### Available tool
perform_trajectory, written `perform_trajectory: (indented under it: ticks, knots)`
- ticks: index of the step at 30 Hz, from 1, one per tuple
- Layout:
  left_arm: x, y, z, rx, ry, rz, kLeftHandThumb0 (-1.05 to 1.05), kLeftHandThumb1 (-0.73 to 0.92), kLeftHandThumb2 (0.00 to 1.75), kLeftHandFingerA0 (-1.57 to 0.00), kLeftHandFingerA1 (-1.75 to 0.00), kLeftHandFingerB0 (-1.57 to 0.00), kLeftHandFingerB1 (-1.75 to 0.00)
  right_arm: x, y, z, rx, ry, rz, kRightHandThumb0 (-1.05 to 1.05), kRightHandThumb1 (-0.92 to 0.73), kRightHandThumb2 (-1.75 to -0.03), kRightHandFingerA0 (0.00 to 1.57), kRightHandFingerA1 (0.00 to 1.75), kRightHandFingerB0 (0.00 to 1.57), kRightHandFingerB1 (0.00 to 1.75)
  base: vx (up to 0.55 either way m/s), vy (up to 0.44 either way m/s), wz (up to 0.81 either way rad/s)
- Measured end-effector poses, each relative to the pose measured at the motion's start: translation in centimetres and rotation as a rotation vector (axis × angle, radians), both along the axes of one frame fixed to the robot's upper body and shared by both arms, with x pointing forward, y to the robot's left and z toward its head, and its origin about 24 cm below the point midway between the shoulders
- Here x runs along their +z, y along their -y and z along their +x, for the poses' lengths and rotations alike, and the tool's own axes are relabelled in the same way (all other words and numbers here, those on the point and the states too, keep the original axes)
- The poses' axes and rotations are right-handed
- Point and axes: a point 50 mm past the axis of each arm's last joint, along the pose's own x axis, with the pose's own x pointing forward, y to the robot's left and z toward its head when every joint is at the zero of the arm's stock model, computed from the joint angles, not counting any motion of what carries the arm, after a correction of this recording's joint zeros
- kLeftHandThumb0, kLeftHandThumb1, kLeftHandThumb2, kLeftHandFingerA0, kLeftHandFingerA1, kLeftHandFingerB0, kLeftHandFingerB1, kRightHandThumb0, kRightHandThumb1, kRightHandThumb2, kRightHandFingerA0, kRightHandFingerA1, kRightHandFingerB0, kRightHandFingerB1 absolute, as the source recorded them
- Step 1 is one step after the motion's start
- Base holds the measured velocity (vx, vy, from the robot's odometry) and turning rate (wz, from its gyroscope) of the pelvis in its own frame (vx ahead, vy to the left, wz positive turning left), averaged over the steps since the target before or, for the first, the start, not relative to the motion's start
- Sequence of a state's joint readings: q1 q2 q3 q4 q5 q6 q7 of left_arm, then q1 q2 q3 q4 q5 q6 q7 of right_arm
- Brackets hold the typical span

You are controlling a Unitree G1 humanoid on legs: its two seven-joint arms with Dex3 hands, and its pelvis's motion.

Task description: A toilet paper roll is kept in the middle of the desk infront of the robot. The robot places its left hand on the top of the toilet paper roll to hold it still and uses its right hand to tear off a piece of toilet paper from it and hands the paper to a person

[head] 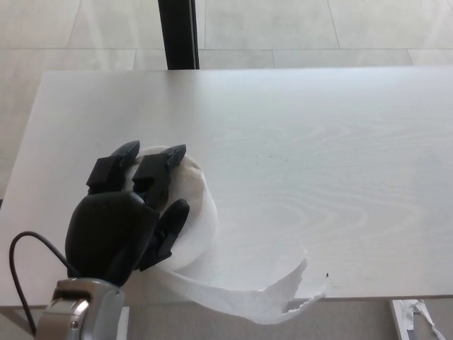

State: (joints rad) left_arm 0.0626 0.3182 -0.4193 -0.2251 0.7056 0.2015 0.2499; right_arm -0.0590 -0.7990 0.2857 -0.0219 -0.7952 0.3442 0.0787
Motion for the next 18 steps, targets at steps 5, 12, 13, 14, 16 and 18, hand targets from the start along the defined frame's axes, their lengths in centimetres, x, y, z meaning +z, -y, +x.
perform_trajectory:
  ticks: [5, 12, 13, 14, 16, 18]
  knots:
    - [1.3, -0.4, 0.4, -0.003, 0.023, -0.007, -0.34, 0.62, 1.15, -0.04, -0.54, 0.00, -0.50, 1.1, 0.4, -0.2, -0.015, 0.041, 0.024, -1.03, -0.73, -1.06, 0.00, 0.15, 0.08, 0.04, 0.00, 0.000, 0.00]
    - [4.9, -3.0, 3.2, 0.056, 0.073, 0.018, -0.66, 0.87, 0.66, -0.60, -0.52, -0.15, -0.33, 2.1, 1.4, -0.7, -0.046, 0.080, 0.039, -1.05, -0.73, -1.04, 0.00, 0.07, 0.13, 0.14, 0.00, 0.000, 0.01]
    - [5.7, -3.3, 3.7, 0.068, 0.090, 0.015, -0.66, 0.87, 0.66, -0.60, -0.52, -0.15, -0.33, 2.3, 1.6, -0.8, -0.049, 0.084, 0.041, -1.05, -0.73, -1.04, 0.00, 0.07, 0.13, 0.14, 0.00, 0.000, 0.00]
    - [6.6, -3.6, 4.3, 0.081, 0.109, 0.008, -0.57, 0.64, 1.09, -0.71, -0.81, 0.00, -0.44, 2.4, 1.7, -0.8, -0.053, 0.089, 0.043, -0.88, -0.63, -0.91, 0.00, 0.00, 0.04, 0.19, 0.00, 0.000, 0.00]
    - [8.7, -4.2, 5.5, 0.105, 0.153, -0.012, -0.73, 0.89, 0.67, -0.37, -0.52, -0.15, -0.31, 2.5, 1.9, -0.9, -0.060, 0.094, 0.047, -1.05, -0.73, -1.03, 0.00, 0.05, 0.14, 0.18, 0.00, 0.000, 0.00]
    - [10.8, -4.7, 6.7, 0.126, 0.196, -0.039, -0.36, 0.58, 1.15, -0.04, -0.54, 0.00, -0.49, 2.6, 2.2, -1.1, -0.067, 0.096, 0.052, -1.05, -0.72, -1.01, 0.00, 0.03, 0.14, 0.18, 0.00, 0.000, 0.00]
